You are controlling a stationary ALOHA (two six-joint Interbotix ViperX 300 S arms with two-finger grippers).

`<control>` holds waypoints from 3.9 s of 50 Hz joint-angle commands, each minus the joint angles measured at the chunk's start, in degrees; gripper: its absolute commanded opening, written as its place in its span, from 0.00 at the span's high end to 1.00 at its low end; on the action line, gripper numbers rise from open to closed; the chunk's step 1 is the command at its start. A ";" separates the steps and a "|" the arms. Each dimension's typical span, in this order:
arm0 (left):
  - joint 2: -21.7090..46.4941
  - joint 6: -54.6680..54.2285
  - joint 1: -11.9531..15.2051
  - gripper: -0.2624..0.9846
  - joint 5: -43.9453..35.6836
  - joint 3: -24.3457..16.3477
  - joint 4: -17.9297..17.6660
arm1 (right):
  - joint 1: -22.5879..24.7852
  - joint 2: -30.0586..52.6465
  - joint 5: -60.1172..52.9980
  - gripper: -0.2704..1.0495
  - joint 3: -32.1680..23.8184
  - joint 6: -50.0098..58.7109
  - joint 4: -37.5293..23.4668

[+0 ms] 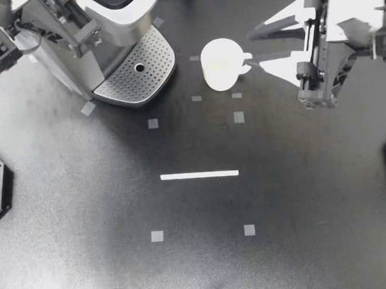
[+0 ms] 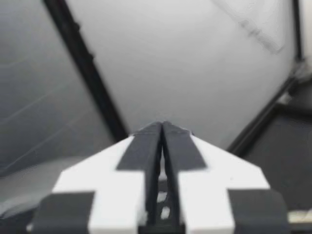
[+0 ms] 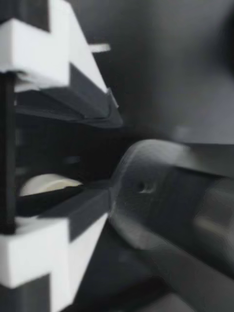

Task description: Place the coffee capsule inside the capsule container, then place the cup onto the center of the cup tray.

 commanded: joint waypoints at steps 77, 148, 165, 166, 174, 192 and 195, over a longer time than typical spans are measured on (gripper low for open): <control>-13.45 34.19 -18.81 0.70 5.27 1.58 -53.96 | -23.12 25.40 11.25 0.30 -2.64 -48.16 32.26; -14.68 34.28 -18.81 0.70 1.32 3.52 -53.44 | -23.12 34.19 5.10 0.38 -1.85 -58.71 41.84; -14.68 34.28 -18.81 0.70 1.32 3.52 -53.44 | -23.12 34.28 4.57 0.61 -2.02 -58.80 41.66; -14.68 34.28 -18.81 0.70 1.32 3.60 -53.44 | -23.12 34.19 4.57 0.62 -2.02 -58.71 41.66; -14.68 34.28 -18.81 0.70 1.32 3.52 -53.44 | -23.12 33.57 4.66 0.68 -2.02 -58.54 41.75; -15.29 34.28 -18.81 0.70 0.88 4.22 -53.44 | -21.27 28.56 6.42 0.69 -2.64 -56.60 46.49; -15.82 34.19 -18.81 0.70 0.44 4.75 -53.44 | -19.86 28.12 6.24 0.69 -3.43 -56.07 47.46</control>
